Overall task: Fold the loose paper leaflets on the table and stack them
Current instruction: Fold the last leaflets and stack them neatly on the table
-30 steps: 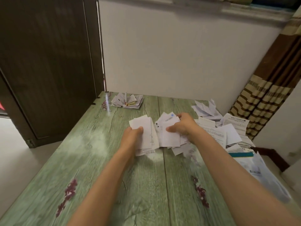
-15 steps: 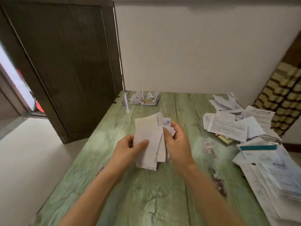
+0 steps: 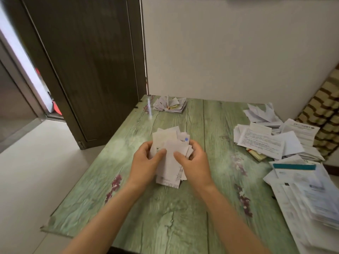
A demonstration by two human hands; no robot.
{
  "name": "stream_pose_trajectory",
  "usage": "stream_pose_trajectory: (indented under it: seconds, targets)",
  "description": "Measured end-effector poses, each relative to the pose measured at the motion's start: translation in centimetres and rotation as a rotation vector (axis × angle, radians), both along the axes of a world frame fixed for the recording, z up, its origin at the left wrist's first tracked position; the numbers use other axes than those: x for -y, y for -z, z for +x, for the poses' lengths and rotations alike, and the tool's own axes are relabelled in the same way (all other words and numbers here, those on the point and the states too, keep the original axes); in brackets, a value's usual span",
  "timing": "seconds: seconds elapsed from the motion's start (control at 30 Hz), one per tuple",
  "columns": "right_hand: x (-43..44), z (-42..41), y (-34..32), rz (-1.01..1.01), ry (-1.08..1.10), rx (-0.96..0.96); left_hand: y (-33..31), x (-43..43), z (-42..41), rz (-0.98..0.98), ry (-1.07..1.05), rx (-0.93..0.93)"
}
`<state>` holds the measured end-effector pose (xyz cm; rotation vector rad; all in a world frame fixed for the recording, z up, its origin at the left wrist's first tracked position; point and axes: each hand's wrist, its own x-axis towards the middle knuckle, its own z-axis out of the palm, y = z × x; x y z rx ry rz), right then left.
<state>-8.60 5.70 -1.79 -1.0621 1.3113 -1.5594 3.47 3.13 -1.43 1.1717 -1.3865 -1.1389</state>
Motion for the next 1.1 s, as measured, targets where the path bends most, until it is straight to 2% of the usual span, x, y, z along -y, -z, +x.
stream_pose_trajectory:
  seconds: [0.17, 0.3, 0.5, 0.63, 0.8, 0.93, 1.1]
  targets:
    - [-0.2, -0.4, -0.4, -0.163, 0.005, -0.032, -0.2, -0.2, 0.4, -0.169, 0.061, 0.063]
    - [-0.2, -0.1, 0.1, -0.046, -0.127, 0.0, 0.3, -0.4, 0.4, -0.138, 0.139, 0.085]
    - [-0.1, 0.2, 0.6, 0.034, -0.2, 0.038, 1.0, -0.7, -0.3, -0.066, 0.199, 0.067]
    - [-0.1, 0.4, 0.4, -0.013, -0.087, -0.051, 1.0, -1.3, -1.0, -0.083, 0.202, 0.074]
    - [0.0, 0.0, 0.3, -0.113, -0.065, -0.104, 0.9, -0.7, -0.5, -0.214, 0.13, 0.283]
    - [-0.1, 0.1, 0.8, -0.136, -0.18, -0.069, 0.5, -0.9, -0.5, -0.251, 0.186, 0.176]
    - [0.2, 0.2, 1.5, -0.105, -0.185, -0.021, 0.9, -0.7, -0.8, -0.213, 0.267, 0.071]
